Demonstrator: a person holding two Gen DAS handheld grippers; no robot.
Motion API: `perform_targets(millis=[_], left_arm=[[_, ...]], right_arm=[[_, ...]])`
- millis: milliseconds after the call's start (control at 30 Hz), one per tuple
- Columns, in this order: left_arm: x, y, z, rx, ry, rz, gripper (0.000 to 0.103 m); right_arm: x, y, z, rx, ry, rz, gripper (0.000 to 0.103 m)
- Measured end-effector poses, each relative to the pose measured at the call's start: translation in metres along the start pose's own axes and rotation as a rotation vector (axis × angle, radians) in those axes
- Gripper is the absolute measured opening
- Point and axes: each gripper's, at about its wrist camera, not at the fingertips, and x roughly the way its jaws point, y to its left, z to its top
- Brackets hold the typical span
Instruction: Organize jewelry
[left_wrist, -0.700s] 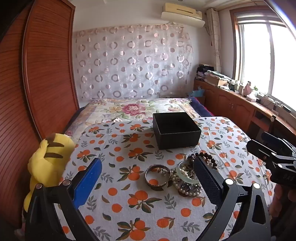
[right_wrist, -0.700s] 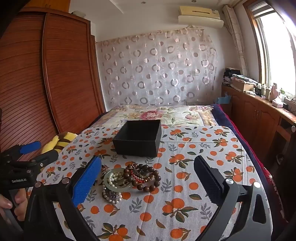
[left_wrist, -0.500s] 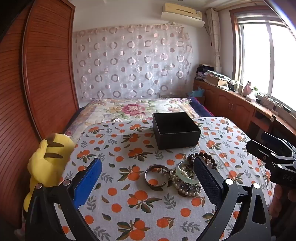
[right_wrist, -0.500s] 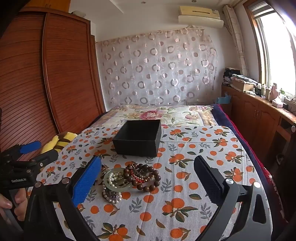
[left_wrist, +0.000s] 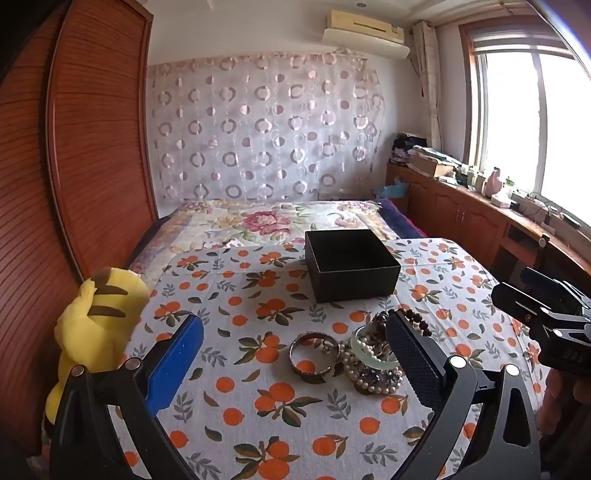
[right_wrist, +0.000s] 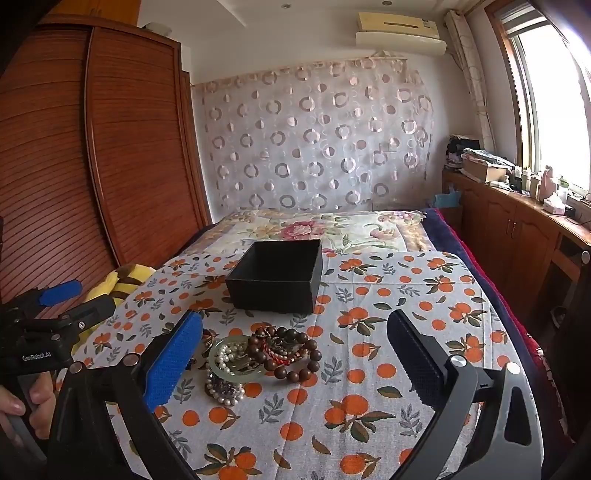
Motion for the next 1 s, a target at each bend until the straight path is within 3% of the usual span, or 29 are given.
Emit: perform_targets(millis=[1000], left_arm=[[-0.0055,0.0006,0.0058,-0.008,-0.022,-0.004,0.095]], right_arm=[[-0.0026,0.0011,0.0016,0.002,-0.007,0.001,0.101]])
